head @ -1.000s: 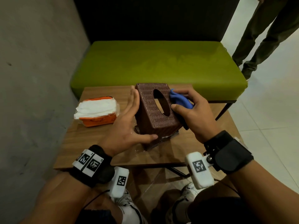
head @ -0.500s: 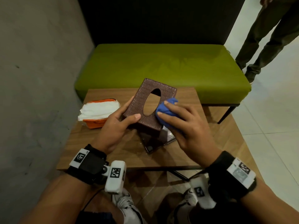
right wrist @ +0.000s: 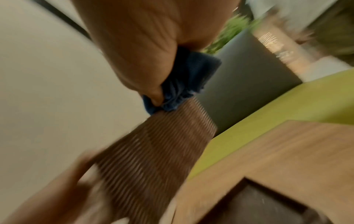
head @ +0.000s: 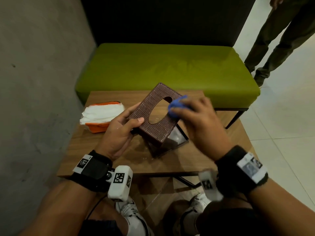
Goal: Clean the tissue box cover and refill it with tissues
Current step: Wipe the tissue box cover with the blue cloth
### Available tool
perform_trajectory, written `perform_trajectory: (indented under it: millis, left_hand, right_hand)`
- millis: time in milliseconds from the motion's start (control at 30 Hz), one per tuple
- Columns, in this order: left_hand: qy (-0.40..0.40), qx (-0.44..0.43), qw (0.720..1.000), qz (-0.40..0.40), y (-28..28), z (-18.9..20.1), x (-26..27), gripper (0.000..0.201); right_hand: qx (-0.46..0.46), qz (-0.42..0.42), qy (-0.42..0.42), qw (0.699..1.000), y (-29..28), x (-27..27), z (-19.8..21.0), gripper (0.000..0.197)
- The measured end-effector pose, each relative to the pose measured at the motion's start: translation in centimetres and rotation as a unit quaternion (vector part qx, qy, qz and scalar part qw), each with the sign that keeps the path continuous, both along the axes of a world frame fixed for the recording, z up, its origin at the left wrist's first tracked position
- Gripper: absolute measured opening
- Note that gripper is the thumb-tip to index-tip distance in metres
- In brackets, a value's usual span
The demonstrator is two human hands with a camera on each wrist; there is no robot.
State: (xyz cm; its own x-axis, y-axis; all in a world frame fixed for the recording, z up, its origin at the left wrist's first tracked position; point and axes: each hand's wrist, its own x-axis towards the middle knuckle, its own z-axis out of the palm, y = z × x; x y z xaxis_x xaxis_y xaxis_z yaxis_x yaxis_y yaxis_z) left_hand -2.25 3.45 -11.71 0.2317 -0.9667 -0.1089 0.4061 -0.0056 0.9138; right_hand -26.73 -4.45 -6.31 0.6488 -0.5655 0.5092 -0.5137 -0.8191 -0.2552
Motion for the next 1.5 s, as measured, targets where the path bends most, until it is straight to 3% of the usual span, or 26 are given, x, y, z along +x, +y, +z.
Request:
perform_trajectory:
  millis: [100,200,267,467,633,700,800,900,1000,1100,1200,1333,1433,1500]
  left_hand:
    - [0.007,-0.003,1.000,0.012,-0.3,0.4,-0.7,0.054]
    - [-0.001,-0.005,0.999,0.033,-0.8,0.4,-0.8,0.055]
    - [-0.013,-0.007,0.999,0.031,-0.8,0.2,-0.5,0.058]
    - [-0.013,-0.009,1.000,0.025,-0.5,0.7,-1.3,0.050]
    - [-0.020,-0.006,0.999,0.031,-0.9,0.6,-1.1,0.054]
    - [-0.013,-0.004,1.000,0.019,-0.7,0.4,-0.5,0.052]
    - [-0.012,-0.006,1.000,-0.004,-0.2,0.3,-0.2,0.049]
    - [-0.024,-0.004,1.000,0.006,-0.6,0.4,-0.8,0.042]
    - [-0.112,0.016,0.991,0.064,-0.9,0.3,-1.7,0.031]
    - [-0.218,0.013,0.976,0.016,-0.2,1.0,-2.1,0.057]
    - [-0.329,0.011,0.942,-0.071,0.1,1.2,-2.1,0.118]
    - [-0.471,0.015,0.882,-0.012,-0.2,1.0,-1.8,0.129]
    - [-0.437,0.007,0.900,0.000,0.0,0.7,-1.4,0.145]
    - [-0.449,-0.002,0.893,0.002,-0.1,0.5,-1.2,0.145]
  right_hand:
    - [0.002,-0.071,-0.033,0.997,-0.5,0.2,0.4,0.027]
    - [0.001,0.055,0.063,0.996,4.6,0.9,-0.4,0.035]
    - [-0.001,0.096,0.097,0.991,5.3,0.4,-0.9,0.036]
    - [0.005,-0.068,-0.047,0.997,-1.3,-0.6,-0.1,0.025]
    - [0.000,0.089,0.079,0.993,4.9,0.4,-0.8,0.036]
    - [-0.004,0.051,0.032,0.998,2.6,-0.4,-1.0,0.033]
    - [0.064,-0.064,-0.112,0.990,-1.6,-1.6,-0.7,0.030]
    - [0.200,-0.043,-0.207,0.957,-2.3,-1.4,-0.6,0.030]
    - [0.239,-0.056,-0.223,0.944,-1.6,-0.8,-1.1,0.031]
    - [0.245,-0.100,-0.246,0.932,-0.9,-0.5,-1.8,0.030]
    - [0.240,-0.139,-0.249,0.928,-0.6,-0.1,-1.8,0.028]
    - [0.207,-0.143,-0.244,0.936,-0.4,0.3,-1.0,0.030]
    - [0.159,-0.131,-0.217,0.954,0.2,0.4,-0.7,0.032]
    - [0.125,-0.131,-0.196,0.964,0.8,0.6,-0.7,0.032]
